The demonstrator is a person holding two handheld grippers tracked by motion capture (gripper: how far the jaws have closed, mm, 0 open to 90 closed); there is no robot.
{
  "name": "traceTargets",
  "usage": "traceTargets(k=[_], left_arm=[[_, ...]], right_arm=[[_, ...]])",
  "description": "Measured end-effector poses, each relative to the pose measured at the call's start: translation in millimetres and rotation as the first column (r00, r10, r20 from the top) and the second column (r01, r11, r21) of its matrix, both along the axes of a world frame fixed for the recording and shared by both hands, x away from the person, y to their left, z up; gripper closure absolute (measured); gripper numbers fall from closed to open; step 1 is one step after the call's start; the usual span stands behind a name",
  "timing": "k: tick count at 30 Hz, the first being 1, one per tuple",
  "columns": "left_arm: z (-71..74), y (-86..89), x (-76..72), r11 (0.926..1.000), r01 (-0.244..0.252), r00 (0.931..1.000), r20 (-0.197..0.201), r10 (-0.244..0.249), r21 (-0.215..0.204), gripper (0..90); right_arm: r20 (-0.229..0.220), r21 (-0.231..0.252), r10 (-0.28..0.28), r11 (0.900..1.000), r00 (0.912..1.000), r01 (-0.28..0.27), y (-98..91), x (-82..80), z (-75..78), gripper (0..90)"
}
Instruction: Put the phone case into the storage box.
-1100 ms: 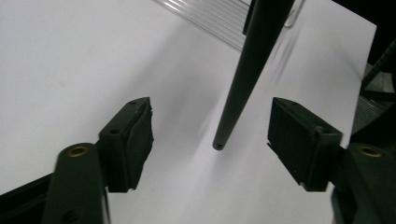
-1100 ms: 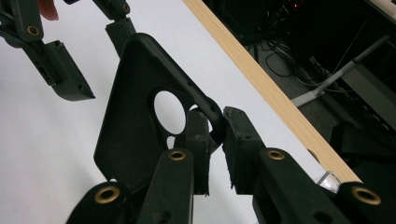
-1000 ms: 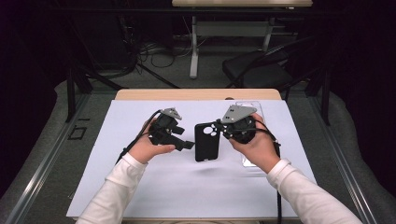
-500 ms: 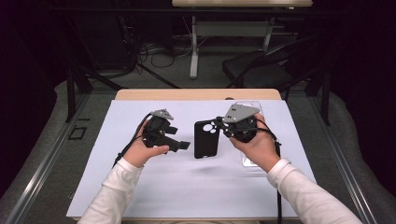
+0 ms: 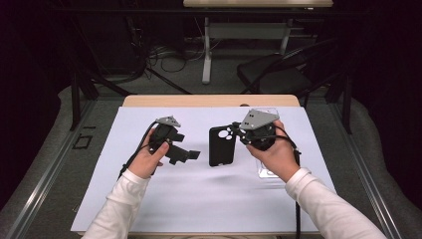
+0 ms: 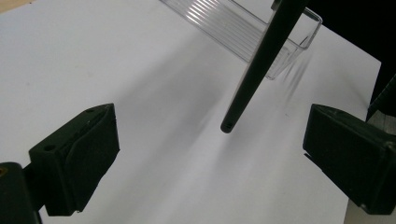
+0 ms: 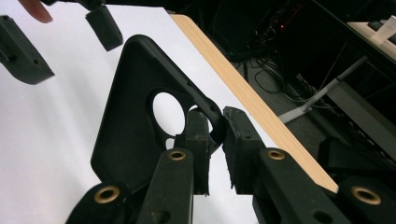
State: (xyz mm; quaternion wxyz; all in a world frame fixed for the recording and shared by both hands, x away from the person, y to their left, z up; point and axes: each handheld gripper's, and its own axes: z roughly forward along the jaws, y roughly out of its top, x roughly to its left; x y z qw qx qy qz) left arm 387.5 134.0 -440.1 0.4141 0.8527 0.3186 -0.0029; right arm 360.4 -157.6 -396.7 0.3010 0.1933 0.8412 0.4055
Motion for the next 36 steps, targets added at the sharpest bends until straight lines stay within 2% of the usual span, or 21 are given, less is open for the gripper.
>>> traceTargets(k=[14, 36], left_arm=[[-2.9, 8.0, -1.0, 0.9999, -0.003, 0.9999, -0.017, 0.003, -0.011, 4.1], [-5.8, 15.5, 1.4, 0.9996, -0.017, 0.9994, -0.032, 0.016, -0.024, 4.1]], right_arm=[[0.01, -0.003, -0.033, 0.9995, 0.9994, 0.033, -16.2, 13.5, 3.4, 80.8], [0.022, -0.05, -0.103, 0.9933, 0.9944, 0.104, -45.9, 51.4, 32.9, 80.9]])
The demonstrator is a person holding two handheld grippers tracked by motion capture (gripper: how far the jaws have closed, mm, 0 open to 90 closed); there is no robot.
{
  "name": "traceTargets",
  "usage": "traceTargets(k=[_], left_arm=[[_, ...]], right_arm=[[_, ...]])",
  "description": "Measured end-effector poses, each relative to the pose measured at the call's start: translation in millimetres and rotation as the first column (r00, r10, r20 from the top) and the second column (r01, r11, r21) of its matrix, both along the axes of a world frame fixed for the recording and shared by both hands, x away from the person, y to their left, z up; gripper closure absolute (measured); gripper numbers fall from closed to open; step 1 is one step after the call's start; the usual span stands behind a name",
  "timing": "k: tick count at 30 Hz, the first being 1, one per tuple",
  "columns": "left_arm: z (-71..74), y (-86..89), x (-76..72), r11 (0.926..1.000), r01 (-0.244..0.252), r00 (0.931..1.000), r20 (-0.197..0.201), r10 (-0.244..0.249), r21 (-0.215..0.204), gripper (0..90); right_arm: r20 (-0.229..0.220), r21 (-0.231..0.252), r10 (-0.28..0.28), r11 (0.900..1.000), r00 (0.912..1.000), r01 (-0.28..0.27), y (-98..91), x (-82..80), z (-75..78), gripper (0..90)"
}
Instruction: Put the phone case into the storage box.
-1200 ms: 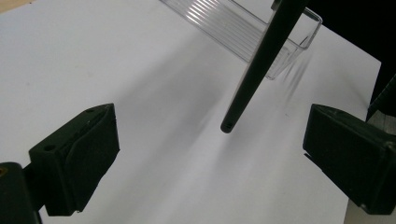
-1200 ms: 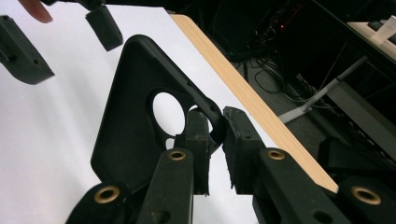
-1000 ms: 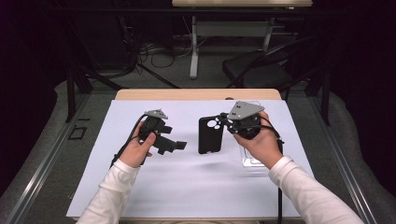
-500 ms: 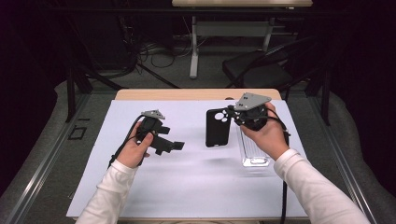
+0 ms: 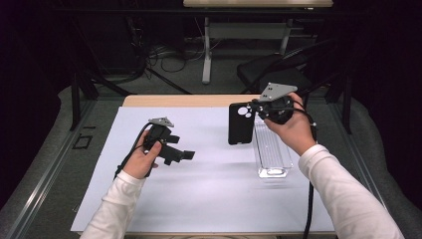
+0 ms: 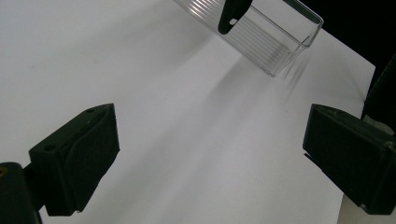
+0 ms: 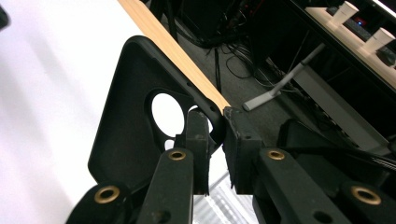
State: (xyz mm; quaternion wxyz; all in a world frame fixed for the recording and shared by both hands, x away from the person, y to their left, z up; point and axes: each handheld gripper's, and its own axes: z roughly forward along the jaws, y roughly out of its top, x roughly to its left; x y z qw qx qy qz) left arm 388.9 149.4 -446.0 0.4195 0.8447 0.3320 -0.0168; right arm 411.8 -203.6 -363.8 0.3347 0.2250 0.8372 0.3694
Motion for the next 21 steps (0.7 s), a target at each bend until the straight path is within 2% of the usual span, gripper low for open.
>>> traceTargets(k=[10, 21], left_arm=[[-1.7, 1.0, 1.1, 1.0, -0.003, 1.0, -0.008, 0.003, 0.004, 4.1], [-2.6, 1.6, 1.8, 1.0, -0.007, 0.9999, -0.015, 0.007, 0.0, 4.1]], right_arm=[[-0.003, -0.005, -0.038, 0.9993, 0.9993, 0.038, -21.9, 11.0, 12.6, 80.9], [-0.002, -0.017, -0.077, 0.9969, 0.997, 0.077, -52.0, 6.7, 17.1, 80.9]])
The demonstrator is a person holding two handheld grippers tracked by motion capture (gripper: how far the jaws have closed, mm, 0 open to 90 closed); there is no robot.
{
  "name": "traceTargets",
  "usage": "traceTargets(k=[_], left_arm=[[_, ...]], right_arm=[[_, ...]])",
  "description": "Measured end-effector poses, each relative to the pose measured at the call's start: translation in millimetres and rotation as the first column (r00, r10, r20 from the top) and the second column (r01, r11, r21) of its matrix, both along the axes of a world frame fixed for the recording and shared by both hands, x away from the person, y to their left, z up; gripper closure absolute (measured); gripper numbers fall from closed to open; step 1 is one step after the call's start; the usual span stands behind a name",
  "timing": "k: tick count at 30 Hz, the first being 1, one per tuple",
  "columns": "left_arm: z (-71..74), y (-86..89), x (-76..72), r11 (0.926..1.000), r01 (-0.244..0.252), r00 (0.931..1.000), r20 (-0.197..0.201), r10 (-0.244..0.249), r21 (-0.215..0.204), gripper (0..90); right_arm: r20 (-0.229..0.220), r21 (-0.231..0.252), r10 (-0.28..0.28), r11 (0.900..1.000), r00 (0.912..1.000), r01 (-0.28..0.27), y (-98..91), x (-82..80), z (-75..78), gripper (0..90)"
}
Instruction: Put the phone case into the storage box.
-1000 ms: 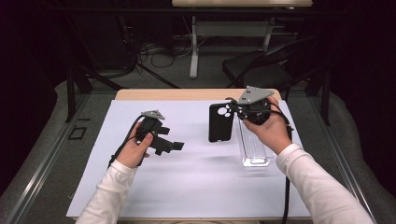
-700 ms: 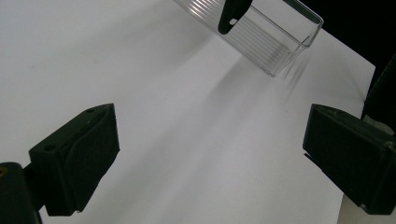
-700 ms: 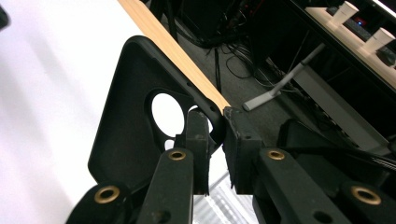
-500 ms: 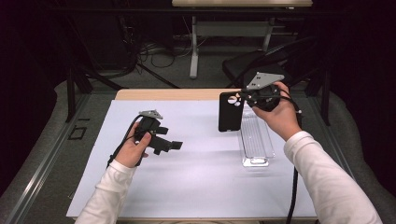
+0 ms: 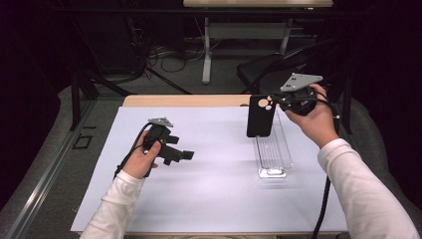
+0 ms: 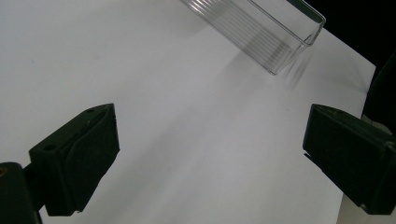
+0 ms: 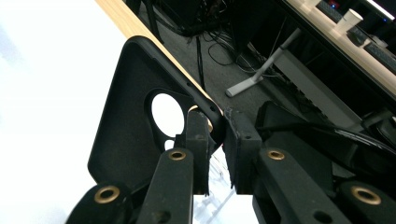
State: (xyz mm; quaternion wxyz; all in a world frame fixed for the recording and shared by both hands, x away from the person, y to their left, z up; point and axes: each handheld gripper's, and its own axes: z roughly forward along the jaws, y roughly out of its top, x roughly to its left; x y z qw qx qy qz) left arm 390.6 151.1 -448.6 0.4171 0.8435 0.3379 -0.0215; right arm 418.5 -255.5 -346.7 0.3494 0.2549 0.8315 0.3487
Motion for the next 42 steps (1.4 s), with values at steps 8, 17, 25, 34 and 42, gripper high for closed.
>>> traceTargets(k=[8, 17, 25, 34, 42], left_arm=[[-1.7, -1.3, 0.5, 0.9999, 0.002, 1.0, -0.003, -0.002, 0.01, 4.1], [-2.8, -1.3, 1.0, 0.9999, 0.001, 1.0, -0.007, -0.001, 0.01, 4.1], [-2.0, 0.7, 1.2, 1.0, -0.001, 1.0, -0.006, 0.001, 0.003, 4.1], [-2.9, 0.9, 1.4, 1.0, -0.001, 0.9999, -0.011, 0.001, 0.005, 4.1], [-2.6, 1.9, 1.7, 1.0, -0.006, 0.9999, -0.009, 0.007, 0.004, 4.1]], right_arm=[[-0.005, -0.011, -0.03, 0.9995, 0.9995, 0.03, -18.2, -2.8, -4.0, 80.9], [-0.002, -0.014, -0.059, 0.9981, 0.9982, 0.059, -28.0, 4.6, -12.0, 80.9], [-0.003, -0.012, -0.082, 0.9966, 0.9967, 0.082, -29.2, 18.3, -22.2, 80.9], [0.003, -0.022, -0.107, 0.994, 0.9943, 0.107, -30.7, 33.1, -32.4, 80.9], [0.02, -0.022, -0.124, 0.992, 0.9921, 0.125, -33.3, 44.1, -44.9, 80.9]])
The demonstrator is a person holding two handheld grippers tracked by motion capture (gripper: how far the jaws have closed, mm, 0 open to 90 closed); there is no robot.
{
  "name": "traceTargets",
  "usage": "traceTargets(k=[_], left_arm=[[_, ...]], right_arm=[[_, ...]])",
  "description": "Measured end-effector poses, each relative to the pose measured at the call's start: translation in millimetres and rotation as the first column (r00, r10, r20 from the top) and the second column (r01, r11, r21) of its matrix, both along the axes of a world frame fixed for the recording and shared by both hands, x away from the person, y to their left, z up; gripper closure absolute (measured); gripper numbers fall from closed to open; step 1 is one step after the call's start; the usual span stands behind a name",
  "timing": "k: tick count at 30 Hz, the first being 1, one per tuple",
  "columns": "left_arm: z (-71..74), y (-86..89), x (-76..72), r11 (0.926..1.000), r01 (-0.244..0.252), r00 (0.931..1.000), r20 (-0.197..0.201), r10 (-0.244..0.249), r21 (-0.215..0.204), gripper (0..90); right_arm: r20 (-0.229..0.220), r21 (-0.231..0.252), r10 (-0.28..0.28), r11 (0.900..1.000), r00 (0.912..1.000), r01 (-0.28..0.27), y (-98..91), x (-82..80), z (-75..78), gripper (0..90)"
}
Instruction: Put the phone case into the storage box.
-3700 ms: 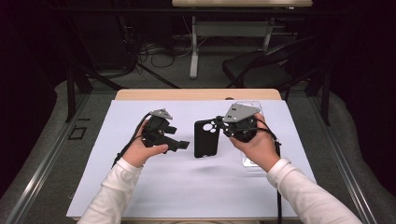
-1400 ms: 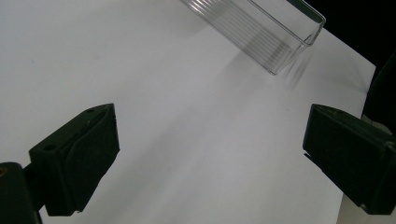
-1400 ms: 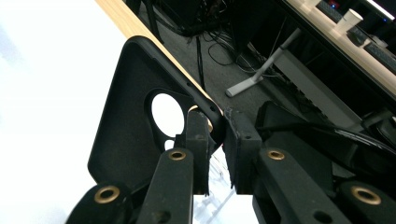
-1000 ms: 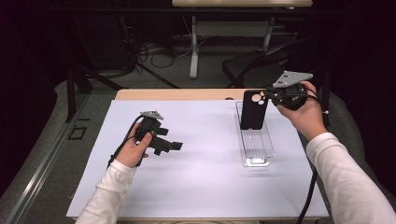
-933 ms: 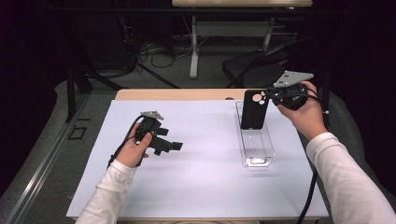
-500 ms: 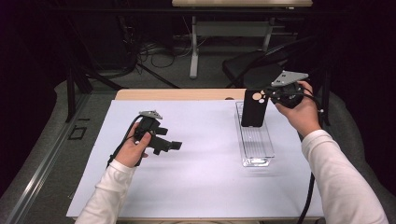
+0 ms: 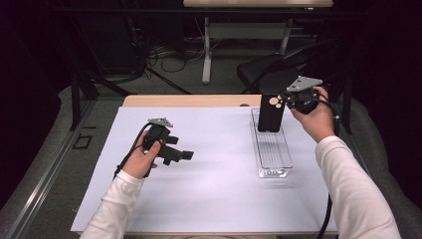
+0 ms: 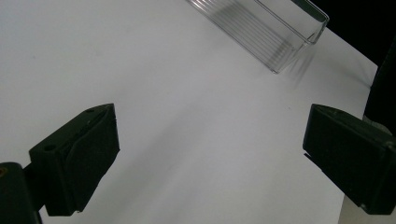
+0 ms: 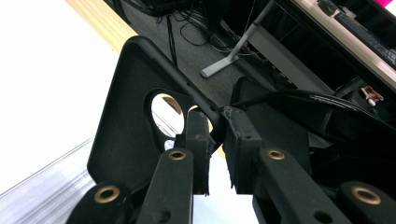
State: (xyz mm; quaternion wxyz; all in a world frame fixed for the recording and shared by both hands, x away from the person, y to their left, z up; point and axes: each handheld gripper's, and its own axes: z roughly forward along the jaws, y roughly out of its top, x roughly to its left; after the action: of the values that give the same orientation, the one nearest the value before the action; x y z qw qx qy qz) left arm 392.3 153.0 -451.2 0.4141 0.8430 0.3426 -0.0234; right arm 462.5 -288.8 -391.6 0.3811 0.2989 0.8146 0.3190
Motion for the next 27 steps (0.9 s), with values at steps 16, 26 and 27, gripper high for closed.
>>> traceTargets(k=[16, 26, 27], left_arm=[[-0.2, 2.4, 0.9, 1.0, -0.009, 1.0, 0.0, 0.009, -0.001, 4.1], [-0.6, 3.1, 1.1, 1.0, -0.008, 1.0, -0.002, 0.008, -0.002, 4.1], [-0.7, 3.1, 1.1, 1.0, -0.008, 1.0, -0.002, 0.008, -0.002, 4.1]], right_arm=[[0.039, 0.008, -0.015, 0.9999, 0.9991, 0.015, 0.1, 18.1, -18.0, 80.9], [0.088, -0.004, -0.003, 1.0, 0.9961, 0.003, 3.3, 23.6, -27.6, 81.0], [0.099, 0.0, -0.003, 1.0, 0.9951, 0.003, 4.3, 23.7, -28.3, 81.0]])
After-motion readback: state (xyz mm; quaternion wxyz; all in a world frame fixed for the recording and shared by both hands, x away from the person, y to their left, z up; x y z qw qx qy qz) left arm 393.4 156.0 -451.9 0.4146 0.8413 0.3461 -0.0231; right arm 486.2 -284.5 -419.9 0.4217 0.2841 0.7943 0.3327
